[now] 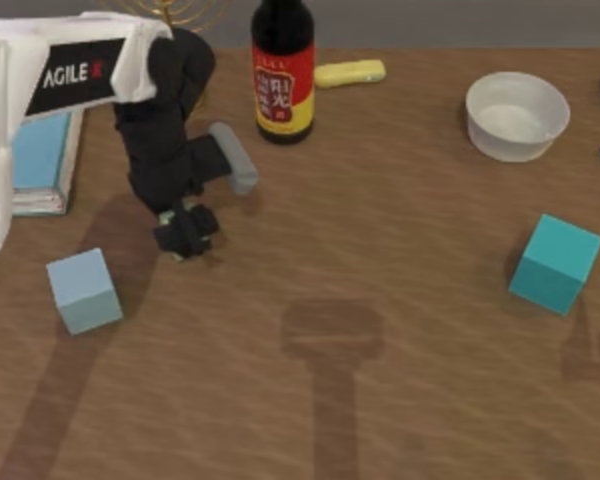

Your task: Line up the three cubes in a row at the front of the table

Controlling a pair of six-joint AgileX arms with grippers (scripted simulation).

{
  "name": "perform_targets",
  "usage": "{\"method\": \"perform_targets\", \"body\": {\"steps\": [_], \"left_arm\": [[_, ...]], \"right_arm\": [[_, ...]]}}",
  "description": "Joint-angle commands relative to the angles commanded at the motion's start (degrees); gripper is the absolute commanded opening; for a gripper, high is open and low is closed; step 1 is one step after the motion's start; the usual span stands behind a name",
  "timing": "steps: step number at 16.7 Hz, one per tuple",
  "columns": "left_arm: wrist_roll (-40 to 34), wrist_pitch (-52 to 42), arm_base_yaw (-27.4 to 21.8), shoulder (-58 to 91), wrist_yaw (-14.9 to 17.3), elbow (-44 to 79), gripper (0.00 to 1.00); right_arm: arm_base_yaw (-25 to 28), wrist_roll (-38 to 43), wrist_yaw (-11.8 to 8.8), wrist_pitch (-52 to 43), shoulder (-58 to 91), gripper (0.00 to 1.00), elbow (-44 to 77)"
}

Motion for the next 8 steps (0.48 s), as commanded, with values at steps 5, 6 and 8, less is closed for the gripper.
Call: {"method": "perform_targets", "body": {"steps": [5,6,8], "left_arm": [[-0.72,-1.36,-0.01,-2.17,0.91,0.06,0.00],[-0.70,-1.55,0.00,-2.20,0.89,0.25,0.00],[-0.76,-3.72,0.27,-2.80,0.79,2.08,0.00]], "right_arm": [[0.00,0.00,0.00,0.00,0.00,1.00,0.00],[0.00,0.00,0.00,0.00,0.00,1.00,0.00],[0.00,0.00,0.00,0.00,0.00,1.00,0.00]]}}
